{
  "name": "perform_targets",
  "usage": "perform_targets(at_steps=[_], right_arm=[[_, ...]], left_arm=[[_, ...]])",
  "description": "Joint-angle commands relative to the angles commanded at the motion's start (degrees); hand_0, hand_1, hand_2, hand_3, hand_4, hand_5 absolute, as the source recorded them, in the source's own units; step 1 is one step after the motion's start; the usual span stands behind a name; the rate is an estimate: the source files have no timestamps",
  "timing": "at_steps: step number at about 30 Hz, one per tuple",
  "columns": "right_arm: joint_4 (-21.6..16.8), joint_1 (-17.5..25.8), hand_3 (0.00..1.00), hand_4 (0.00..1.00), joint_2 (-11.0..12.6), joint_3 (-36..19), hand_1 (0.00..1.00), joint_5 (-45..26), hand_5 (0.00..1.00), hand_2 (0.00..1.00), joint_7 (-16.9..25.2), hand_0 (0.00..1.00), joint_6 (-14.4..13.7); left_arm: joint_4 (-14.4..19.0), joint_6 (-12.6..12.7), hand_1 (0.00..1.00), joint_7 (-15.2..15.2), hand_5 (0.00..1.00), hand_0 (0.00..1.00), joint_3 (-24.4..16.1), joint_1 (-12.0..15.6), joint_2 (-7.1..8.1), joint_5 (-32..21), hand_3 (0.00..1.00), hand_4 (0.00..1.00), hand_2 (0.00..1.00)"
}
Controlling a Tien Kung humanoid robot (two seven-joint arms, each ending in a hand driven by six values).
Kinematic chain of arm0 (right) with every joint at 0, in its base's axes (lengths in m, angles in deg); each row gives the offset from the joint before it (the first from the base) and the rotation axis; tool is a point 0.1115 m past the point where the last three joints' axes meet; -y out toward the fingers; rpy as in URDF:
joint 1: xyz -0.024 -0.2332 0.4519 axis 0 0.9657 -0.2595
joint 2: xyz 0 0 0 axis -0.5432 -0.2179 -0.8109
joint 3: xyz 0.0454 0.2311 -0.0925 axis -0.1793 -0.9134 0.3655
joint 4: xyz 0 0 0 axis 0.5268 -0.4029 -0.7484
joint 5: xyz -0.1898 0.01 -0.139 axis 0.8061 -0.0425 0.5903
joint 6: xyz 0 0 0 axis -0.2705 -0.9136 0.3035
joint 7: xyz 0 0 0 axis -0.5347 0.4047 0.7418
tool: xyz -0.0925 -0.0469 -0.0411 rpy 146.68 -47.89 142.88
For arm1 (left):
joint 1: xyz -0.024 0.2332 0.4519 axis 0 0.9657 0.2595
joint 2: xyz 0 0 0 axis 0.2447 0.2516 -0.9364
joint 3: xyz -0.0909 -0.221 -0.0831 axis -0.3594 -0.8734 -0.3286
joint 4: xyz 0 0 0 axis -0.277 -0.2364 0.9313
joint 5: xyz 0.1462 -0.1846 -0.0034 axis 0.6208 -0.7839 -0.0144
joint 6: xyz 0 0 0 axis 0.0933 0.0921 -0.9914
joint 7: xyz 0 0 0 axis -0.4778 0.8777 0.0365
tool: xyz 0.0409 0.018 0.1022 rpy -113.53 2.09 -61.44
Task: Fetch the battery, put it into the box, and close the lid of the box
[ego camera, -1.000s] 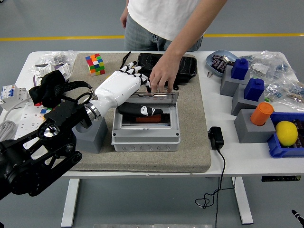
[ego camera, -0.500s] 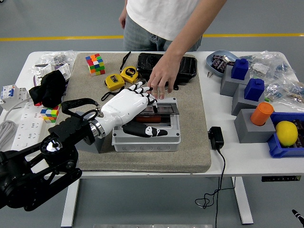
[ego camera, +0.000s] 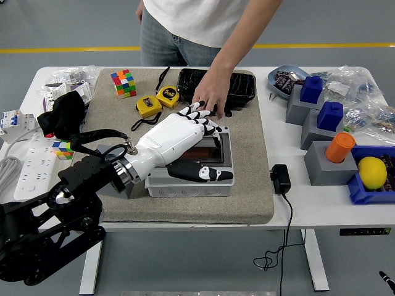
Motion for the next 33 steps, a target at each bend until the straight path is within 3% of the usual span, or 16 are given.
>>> perform_targets(at_steps=[1,6,7,12,13,18,19,24,25,27,33], right_arm=[[0.0,0.0,0.828,0.998,0.0,0.1,0.833,-0.1,0.998,0.798,0.0,0.861,0.0],[0.0,0.0,0.828,0.998,-0.2,0.3,0.833,-0.2,0.998,0.798,0.0,0.861,0.0],[0.0,0.0,0.828,0.998,-0.3,0.5,0.833,-0.3,0.998,0.798,-0.1,0.861,0.0],[0.1,0.2,0.828,0.998,-0.6,0.7,0.833,-0.4,0.998,0.798,-0.1,0.861,0.0],[0.1,0.3,0.829,0.998,-0.7,0.8,0.833,-0.4,0.998,0.798,-0.1,0.861,0.0],[0.1,0.4,0.829,0.998,-0.7,0.9,0.833,-0.4,0.998,0.798,0.0,0.861,-0.1],[0.1,0.4,0.829,0.998,-0.7,0.9,0.833,-0.5,0.998,0.799,0.1,0.861,-0.2],[0.1,0.2,0.829,0.998,-0.6,0.9,0.833,-0.5,0.998,0.799,0.2,0.861,-0.4],[0.1,0.2,0.83,0.998,-0.6,0.8,0.833,-0.5,0.998,0.799,0.3,0.861,-0.4],[0.1,0.3,0.83,0.998,-0.6,0.9,0.833,-0.5,0.998,0.799,0.3,0.861,-0.5],[0.1,0.2,0.835,0.998,-0.4,0.5,0.837,-0.4,0.998,0.803,0.4,0.86,-0.6]], left_arm=[[1.0,-0.9,0.847,1.0,0.998,0.93,-2.1,0.6,-0.61,-2.2,0.652,0.998,0.764],[1.0,-7.4,0.847,1.7,0.998,0.93,-13.5,3.0,-3.27,-14.4,0.652,0.998,0.764],[1.0,-8.0,0.819,2.3,0.998,0.838,-16.1,3.4,-3.47,-17.0,0.77,0.998,0.774],[-0.6,-9.2,0.819,4.1,0.998,0.838,-26.2,6.0,-3.38,-28.9,0.77,0.998,0.774],[-1.1,-9.1,0.864,4.4,0.998,0.834,-27.7,6.5,-3.42,-31.1,0.88,0.998,0.842],[-3.7,-7.3,0.864,6.4,0.998,0.834,-34.5,9.5,-4.11,-42.7,0.88,0.998,0.842],[-4.4,-6.2,0.933,6.9,0.998,0.906,-35.8,10.0,-4.35,-45.3,0.91,0.998,0.902],[-6.7,-1.1,0.933,7.5,0.998,0.906,-40.6,12.1,-4.78,-57.6,0.91,0.998,0.902],[-7.0,-0.1,0.964,7.3,0.998,0.946,-41.1,12.4,-4.8,-59.8,0.906,0.998,0.921],[-7.9,2.9,0.964,6.6,0.998,0.946,-42.0,13.1,-5.01,-57.0,0.906,0.998,0.921],[-10.9,6.4,0.974,5.6,0.998,0.965,-42.9,14.9,-6.03,-43.3,0.899,0.998,0.93]])
